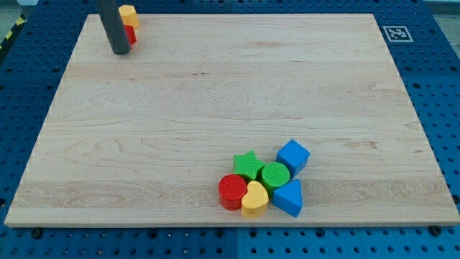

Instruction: Separate green blocks from group of blocks

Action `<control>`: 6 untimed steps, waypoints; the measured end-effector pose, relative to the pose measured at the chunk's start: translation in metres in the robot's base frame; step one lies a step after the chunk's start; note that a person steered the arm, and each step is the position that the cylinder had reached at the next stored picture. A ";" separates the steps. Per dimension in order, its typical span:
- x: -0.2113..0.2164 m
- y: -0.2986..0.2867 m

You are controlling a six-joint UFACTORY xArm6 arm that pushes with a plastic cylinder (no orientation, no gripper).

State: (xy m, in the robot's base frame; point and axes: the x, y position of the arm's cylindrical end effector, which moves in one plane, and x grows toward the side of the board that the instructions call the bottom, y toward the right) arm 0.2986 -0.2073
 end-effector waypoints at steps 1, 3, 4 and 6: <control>-0.014 0.000; -0.022 0.008; -0.006 0.060; 0.028 0.239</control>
State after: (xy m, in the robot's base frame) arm 0.3266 0.0320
